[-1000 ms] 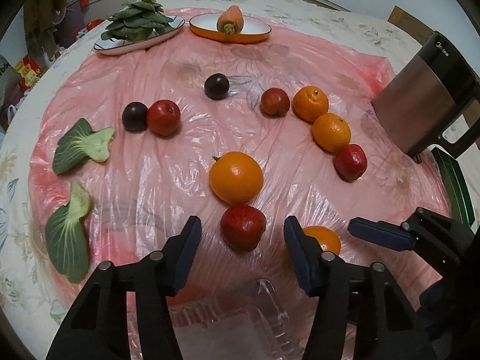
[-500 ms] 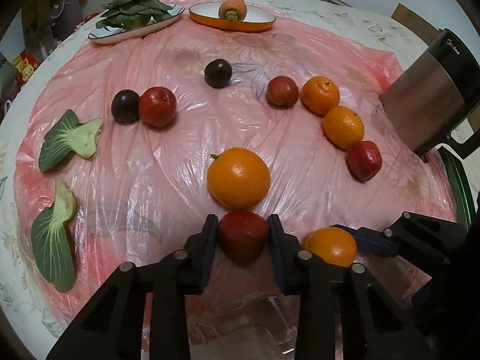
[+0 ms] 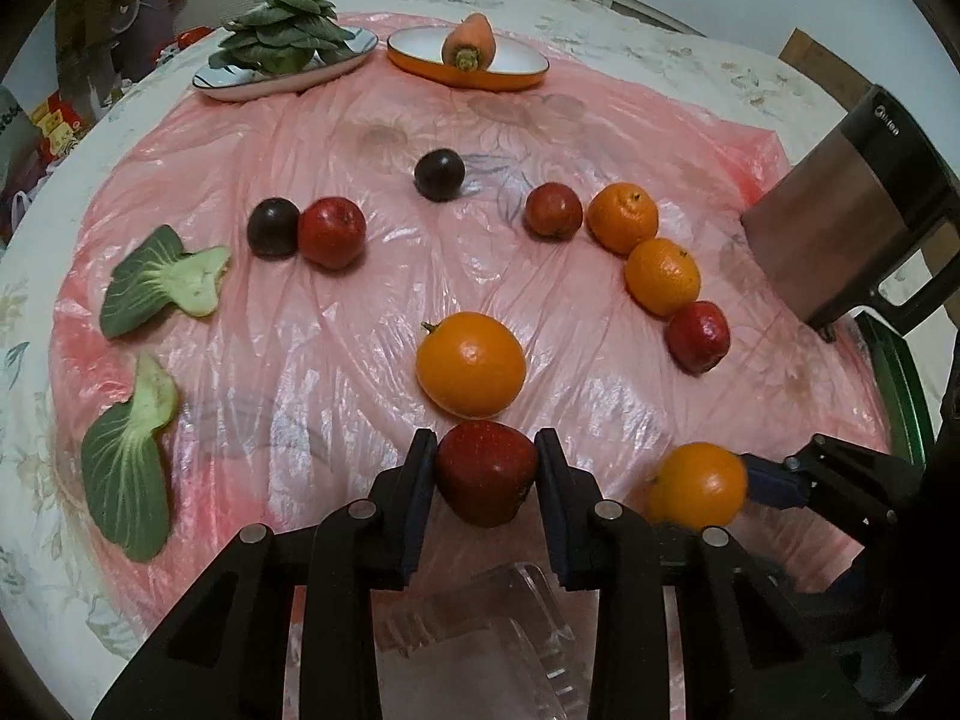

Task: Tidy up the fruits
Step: 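Carry the apple and orange to the green tray and release both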

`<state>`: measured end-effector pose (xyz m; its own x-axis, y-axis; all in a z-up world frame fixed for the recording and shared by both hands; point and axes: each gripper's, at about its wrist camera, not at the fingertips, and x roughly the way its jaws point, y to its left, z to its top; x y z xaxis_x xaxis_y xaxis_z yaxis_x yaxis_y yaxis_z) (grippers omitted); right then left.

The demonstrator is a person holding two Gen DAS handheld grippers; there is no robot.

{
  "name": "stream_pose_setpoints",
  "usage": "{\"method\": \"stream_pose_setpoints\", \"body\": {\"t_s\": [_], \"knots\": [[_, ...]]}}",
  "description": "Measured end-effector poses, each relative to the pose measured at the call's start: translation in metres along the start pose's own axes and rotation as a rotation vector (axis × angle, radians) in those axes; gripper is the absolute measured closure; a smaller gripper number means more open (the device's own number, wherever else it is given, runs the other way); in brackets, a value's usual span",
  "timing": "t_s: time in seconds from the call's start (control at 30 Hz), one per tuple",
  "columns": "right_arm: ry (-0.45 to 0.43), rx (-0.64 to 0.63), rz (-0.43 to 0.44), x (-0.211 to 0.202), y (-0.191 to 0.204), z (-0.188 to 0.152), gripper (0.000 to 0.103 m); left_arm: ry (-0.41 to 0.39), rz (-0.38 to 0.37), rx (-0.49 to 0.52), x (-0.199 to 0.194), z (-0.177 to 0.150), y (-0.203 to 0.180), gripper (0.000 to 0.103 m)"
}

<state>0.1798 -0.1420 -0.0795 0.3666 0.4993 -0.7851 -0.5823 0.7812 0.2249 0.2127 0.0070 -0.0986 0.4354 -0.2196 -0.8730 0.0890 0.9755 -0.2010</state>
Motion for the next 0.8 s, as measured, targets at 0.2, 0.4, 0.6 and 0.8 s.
{"method": "stream_pose_setpoints", "body": {"t_s": [0.2, 0.4, 0.6, 0.8], "knots": [[-0.051, 0.069, -0.054, -0.041, -0.02, -0.018, 0.065, -0.03, -0.013, 0.019, -0.023, -0.001, -0.012, 0.075], [-0.088, 0.165, -0.162, -0.1, -0.058, -0.056, 0.065, -0.031, -0.072, 0.089, -0.035, -0.003, -0.056, 0.075], [-0.13, 0.283, -0.329, -0.167, -0.117, -0.099, 0.065, -0.002, -0.195, 0.215, -0.03, -0.009, -0.138, 0.075], [-0.185, 0.413, -0.496, -0.229, -0.184, -0.134, 0.065, 0.03, -0.338, 0.345, -0.019, -0.011, -0.241, 0.075]]}}
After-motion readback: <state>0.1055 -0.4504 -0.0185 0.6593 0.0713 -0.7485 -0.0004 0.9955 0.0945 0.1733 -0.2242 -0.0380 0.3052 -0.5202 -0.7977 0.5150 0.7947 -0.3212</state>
